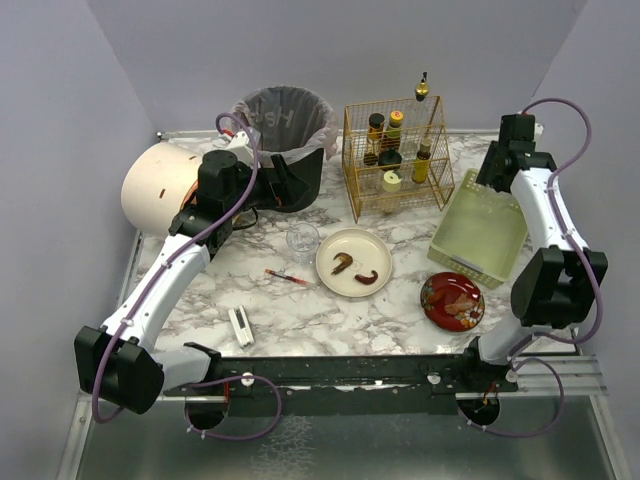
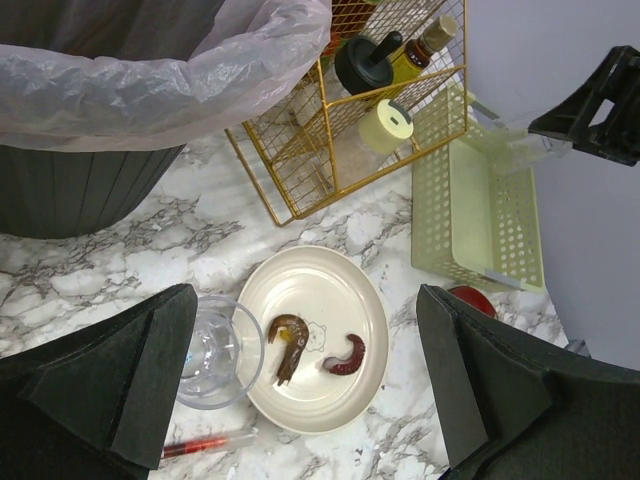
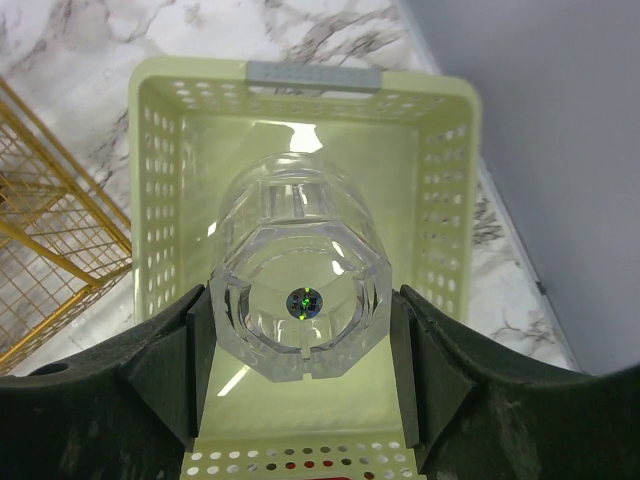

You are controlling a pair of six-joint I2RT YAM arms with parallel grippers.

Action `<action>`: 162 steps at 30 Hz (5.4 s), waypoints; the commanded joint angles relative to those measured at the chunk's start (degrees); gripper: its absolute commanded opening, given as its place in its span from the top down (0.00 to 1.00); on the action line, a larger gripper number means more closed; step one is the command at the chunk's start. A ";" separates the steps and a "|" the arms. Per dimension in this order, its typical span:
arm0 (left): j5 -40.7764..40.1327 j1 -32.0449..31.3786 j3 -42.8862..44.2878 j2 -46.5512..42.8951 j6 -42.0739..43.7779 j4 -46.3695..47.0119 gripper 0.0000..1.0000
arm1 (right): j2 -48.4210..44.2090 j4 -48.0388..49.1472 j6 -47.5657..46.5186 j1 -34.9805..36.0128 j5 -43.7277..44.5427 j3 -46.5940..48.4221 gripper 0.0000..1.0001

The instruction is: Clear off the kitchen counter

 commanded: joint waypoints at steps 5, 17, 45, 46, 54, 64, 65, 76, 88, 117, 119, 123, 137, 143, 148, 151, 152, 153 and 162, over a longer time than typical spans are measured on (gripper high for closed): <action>-1.90 0.10 0.98 -0.29 1.96 -2.22 0.01 | 9.10 0.21 -0.13 -0.81 -5.58 5.00 1.00; -2.14 0.10 1.05 -0.20 2.04 -2.99 0.01 | 19.26 0.26 0.23 -1.75 -7.70 11.94 0.95; -5.00 -1.05 0.69 0.08 5.59 -6.24 0.01 | 6.43 2.70 1.59 -2.17 -7.34 6.53 0.02; -6.24 -2.26 0.52 0.16 6.06 -6.71 0.01 | 3.49 3.84 1.89 -2.20 -9.27 4.78 0.02; -23.39 -16.78 -1.29 4.75 8.37 -12.27 0.02 | -16.35 9.43 8.66 -2.13 -32.66 -4.36 0.05; -25.77 -20.37 0.17 15.49 11.89 -12.64 0.11 | -22.37 12.30 12.88 -2.13 -47.75 -12.47 0.08; -26.14 -20.67 0.52 16.24 12.16 -12.64 0.12 | -22.60 11.96 12.57 -2.17 -47.05 -12.92 0.08; -27.77 -21.53 2.37 22.19 14.09 -12.73 0.34 | -24.96 9.30 8.41 -2.13 -42.04 -15.09 0.09; -30.14 -23.20 4.70 26.97 15.32 -13.83 0.67 | -27.83 8.90 7.01 -2.16 -39.39 -17.66 0.09; -27.95 -23.28 22.89 7.80 12.69 -19.65 1.00 | -33.74 21.33 15.29 -2.13 -59.38 -19.33 0.03; -28.22 -23.28 21.43 5.83 11.51 -15.30 1.00 | -33.71 27.94 21.37 -2.14 -65.72 -21.92 0.02; -27.48 -22.89 17.77 3.48 8.39 -7.87 1.00 | -33.14 47.09 37.29 -1.98 -74.40 -30.15 0.01; -5.12 -22.36 5.30 -0.66 -6.29 21.37 1.00 | -34.66 74.95 57.86 9.61 -63.60 -39.33 0.00; -1.55 -22.18 3.27 -0.56 -9.49 29.43 1.00 | -32.85 76.21 58.40 9.99 -65.83 -38.50 0.00; 1.51 -22.16 3.40 -0.18 -11.48 34.42 1.00 | -31.40 73.69 55.70 10.90 -68.63 -36.80 0.00; 4.19 -22.13 2.84 0.72 -14.52 38.56 1.00 | -29.93 74.36 54.60 11.05 -71.49 -36.21 0.00; 4.95 -22.15 2.64 0.97 -15.36 39.81 1.00 | -29.55 75.40 54.90 11.06 -72.35 -36.19 0.00; 5.50 -22.15 2.29 1.10 -15.99 40.93 1.00 | -29.17 76.73 55.35 11.06 -73.29 -36.31 0.00; 6.55 -22.20 0.56 1.81 -16.74 43.68 1.00 | -28.76 88.18 60.76 11.18 -75.35 -37.61 0.00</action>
